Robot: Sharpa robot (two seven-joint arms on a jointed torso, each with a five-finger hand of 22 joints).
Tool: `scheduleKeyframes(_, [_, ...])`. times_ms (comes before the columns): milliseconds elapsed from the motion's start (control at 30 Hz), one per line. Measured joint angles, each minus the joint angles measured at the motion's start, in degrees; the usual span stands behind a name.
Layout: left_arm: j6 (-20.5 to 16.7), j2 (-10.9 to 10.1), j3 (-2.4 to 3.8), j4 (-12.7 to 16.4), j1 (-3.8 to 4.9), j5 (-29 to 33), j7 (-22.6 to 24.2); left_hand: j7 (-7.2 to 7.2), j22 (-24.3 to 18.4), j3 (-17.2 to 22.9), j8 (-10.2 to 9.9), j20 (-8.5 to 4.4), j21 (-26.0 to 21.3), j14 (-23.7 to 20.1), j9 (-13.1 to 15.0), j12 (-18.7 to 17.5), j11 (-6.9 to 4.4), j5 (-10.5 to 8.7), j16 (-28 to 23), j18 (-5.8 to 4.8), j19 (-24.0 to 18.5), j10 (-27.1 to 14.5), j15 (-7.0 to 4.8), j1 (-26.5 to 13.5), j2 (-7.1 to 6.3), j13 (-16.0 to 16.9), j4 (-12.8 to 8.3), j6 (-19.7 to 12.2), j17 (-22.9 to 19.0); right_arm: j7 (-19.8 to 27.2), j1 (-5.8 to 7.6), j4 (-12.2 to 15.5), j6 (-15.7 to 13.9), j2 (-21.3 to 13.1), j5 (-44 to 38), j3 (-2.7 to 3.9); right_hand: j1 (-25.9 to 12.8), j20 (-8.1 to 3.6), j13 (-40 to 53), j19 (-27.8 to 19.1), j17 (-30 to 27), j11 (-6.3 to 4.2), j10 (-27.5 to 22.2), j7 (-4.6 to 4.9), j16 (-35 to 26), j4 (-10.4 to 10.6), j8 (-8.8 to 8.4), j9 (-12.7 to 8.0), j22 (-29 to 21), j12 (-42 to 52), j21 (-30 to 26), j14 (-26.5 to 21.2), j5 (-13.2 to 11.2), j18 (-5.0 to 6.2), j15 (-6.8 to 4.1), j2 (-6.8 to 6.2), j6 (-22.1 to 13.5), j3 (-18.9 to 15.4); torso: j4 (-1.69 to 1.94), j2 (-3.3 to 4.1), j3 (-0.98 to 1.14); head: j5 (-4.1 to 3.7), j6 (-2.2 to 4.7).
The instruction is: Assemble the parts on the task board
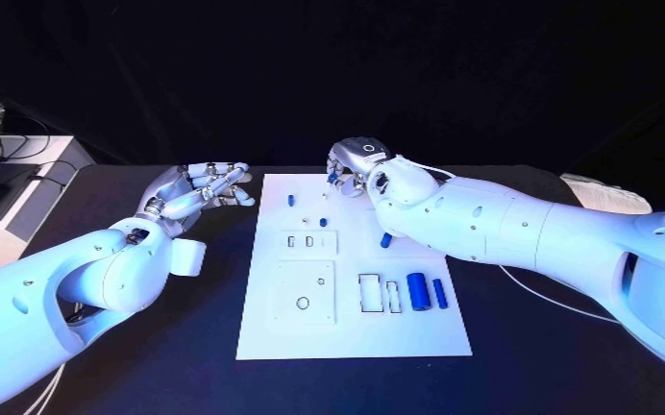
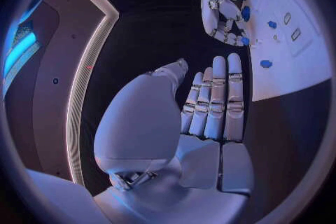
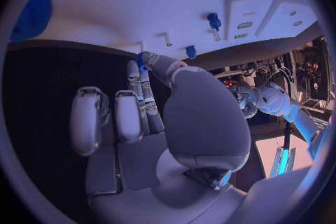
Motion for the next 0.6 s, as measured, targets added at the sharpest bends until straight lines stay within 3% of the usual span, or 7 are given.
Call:
scheduleKeyframes(167, [0.0, -0.1, 0.01, 0.1, 0.00, -0.1, -0.1, 0.00, 0.0, 0.0, 0.0, 0.00, 0.0, 0.0, 0.0, 0.0, 0.00, 0.00, 0.0, 0.00, 0.0, 0.0, 0.00, 0.0, 0.00, 0.0, 0.0, 0.0, 0.0, 0.0, 0.00, -0.4, 0.0, 0.3, -0.1, 0.01, 0.0, 0.00, 0.0, 0.0, 0.0, 0.00, 0.0, -0.03, 0.2, 0.0, 0.27, 0.0, 0.0, 0.0, 0.0, 0.0, 0.0, 0.00, 0.00, 0.00, -0.2, 0.0, 0.23, 0.17, -0.14, 0.01, 0.00])
scheduleKeyframes(600, [0.0, -0.1, 0.08, 0.2, 0.01, -0.2, -0.2, 0.00, 0.0, 0.0, 0.0, 0.00, 0.0, 0.0, 0.0, 0.0, 0.00, 0.00, 0.0, 0.00, 0.0, 0.0, 0.00, 0.0, 0.00, 0.0, 0.0, 0.0, 0.0, -0.1, 0.01, -1.0, 0.9, 0.3, -0.4, 0.04, 0.0, 0.00, 0.0, 0.0, 0.0, 0.01, 0.0, 0.08, 0.2, -0.1, 0.27, 0.3, 0.0, -0.1, 0.0, 0.0, -0.2, 0.00, 0.00, -0.02, -0.3, -0.1, 0.12, 0.40, -0.14, 0.29, -0.29])
